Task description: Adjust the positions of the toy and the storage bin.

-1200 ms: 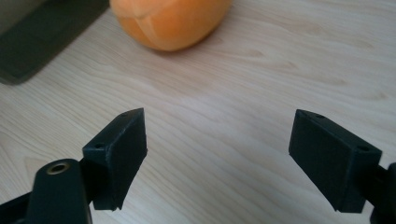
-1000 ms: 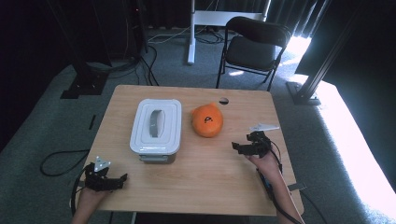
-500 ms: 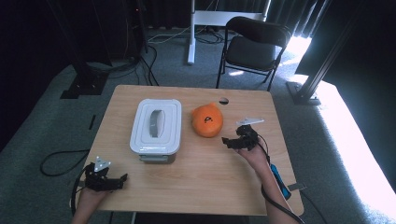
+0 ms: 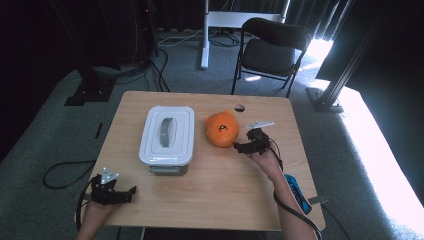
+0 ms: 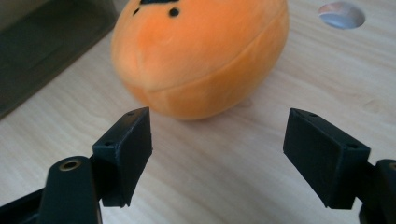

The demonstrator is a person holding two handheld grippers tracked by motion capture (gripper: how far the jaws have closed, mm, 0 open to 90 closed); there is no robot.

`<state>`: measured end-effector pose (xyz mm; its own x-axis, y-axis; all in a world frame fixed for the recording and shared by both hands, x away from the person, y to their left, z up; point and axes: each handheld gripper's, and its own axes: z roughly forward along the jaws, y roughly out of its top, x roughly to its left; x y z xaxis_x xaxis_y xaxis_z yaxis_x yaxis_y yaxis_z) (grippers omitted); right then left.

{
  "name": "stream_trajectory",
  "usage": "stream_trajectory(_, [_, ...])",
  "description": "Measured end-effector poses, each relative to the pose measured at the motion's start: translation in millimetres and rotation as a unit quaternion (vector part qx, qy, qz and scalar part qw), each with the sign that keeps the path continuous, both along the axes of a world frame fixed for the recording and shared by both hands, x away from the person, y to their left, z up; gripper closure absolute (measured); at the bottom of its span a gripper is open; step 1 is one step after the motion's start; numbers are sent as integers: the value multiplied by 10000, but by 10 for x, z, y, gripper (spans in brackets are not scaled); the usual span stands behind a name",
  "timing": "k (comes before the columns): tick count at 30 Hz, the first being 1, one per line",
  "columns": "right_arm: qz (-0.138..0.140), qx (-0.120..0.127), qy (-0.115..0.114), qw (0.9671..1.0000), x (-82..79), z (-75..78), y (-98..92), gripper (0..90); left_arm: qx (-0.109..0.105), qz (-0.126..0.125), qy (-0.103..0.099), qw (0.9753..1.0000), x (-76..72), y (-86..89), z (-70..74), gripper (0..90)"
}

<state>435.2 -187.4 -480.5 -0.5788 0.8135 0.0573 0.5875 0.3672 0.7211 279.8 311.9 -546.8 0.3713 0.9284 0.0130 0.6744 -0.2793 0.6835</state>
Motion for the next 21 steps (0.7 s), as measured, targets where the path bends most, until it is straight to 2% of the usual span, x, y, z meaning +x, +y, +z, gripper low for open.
stream_trajectory(5, [-138,18,-11,9999,89,-2,-4,275,1,-1,0,10000,0,0,0,2])
stream_trajectory(8, [-103,-5,-11,9999,139,-7,8,275,1,-2,0,10000,0,0,0,2])
stream_trajectory(11, [-86,83,28,9999,190,-7,22,322,0,-1,-2,10000,0,0,0,2])
stream_trajectory(14, [36,11,30,10000,225,-23,73,356,0,-14,0,10000,-3,1,0,2])
stream_trajectory(16, [174,57,-2,9998,237,-28,93,438,-1,-14,-1,10000,-5,1,0,2])
stream_trajectory(21, [310,73,-16,9995,227,-28,128,618,-3,-14,-2,10000,-7,1,0,2])
